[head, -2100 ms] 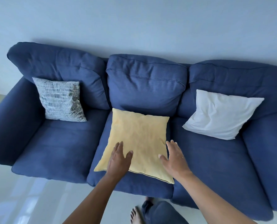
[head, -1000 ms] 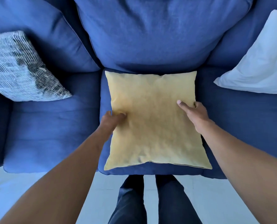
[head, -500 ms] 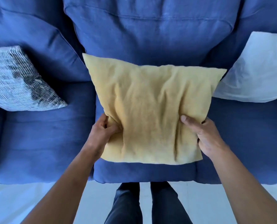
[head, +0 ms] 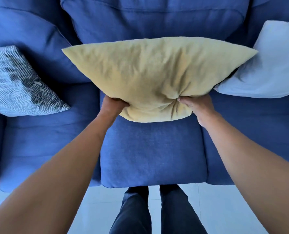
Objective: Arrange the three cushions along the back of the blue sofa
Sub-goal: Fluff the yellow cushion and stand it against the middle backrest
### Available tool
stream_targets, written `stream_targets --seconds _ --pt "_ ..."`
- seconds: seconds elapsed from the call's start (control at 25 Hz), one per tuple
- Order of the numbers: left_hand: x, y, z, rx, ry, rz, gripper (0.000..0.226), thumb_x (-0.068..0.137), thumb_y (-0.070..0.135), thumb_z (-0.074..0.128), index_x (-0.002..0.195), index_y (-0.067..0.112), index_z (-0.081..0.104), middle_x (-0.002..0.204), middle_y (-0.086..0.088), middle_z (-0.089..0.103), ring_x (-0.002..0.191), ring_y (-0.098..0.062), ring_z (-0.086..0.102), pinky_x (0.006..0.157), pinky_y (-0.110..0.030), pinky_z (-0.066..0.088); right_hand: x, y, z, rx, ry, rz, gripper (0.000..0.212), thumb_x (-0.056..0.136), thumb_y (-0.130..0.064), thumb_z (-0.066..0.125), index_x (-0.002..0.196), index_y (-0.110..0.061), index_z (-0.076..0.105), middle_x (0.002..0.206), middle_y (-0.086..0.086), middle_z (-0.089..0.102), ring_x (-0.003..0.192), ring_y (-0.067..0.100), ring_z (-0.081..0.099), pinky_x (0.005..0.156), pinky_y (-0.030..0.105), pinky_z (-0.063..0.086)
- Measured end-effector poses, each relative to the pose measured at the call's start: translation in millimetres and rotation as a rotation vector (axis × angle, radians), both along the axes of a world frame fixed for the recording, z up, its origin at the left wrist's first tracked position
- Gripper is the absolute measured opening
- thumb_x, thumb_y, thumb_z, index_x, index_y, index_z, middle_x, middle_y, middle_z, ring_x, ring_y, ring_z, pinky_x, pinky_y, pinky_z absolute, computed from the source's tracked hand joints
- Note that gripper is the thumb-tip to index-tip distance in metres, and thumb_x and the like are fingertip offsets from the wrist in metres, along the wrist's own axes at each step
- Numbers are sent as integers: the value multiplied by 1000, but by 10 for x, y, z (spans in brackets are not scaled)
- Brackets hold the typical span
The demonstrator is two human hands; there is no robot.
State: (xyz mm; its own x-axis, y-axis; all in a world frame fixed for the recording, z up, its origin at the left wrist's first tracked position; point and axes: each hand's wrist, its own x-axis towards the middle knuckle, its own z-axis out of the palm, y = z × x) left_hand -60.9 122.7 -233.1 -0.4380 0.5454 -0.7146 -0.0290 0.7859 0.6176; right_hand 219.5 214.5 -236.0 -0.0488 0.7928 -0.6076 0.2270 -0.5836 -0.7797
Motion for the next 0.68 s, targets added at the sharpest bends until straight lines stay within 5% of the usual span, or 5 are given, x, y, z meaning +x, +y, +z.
stream_targets --seconds 0.2,0.4,0.68 --pt "-20 -59 68 28 2 11 53 76 2 82 127 14 70 114 1 79 117 -19 68 101 -38 54 14 15 10 -33 -19 -51 77 47 -26 96 119 -14 71 113 -2 79 111 17 72 106 46 53" --pt "15 -67 212 111 45 28 52 79 12 79 127 19 62 113 4 74 105 -11 68 89 -29 55 -33 -9 195 -43 6 -131 49 64 -19 94 104 -24 66 108 -2 77 103 19 70 73 38 52" --pt "12 -188 247 63 102 -1 54 80 21 73 132 24 61 120 5 72 112 -17 66 94 -35 55 -76 -157 216 -140 -64 31 72 72 -31 93 130 -11 55 121 1 65 107 26 62 85 40 55"
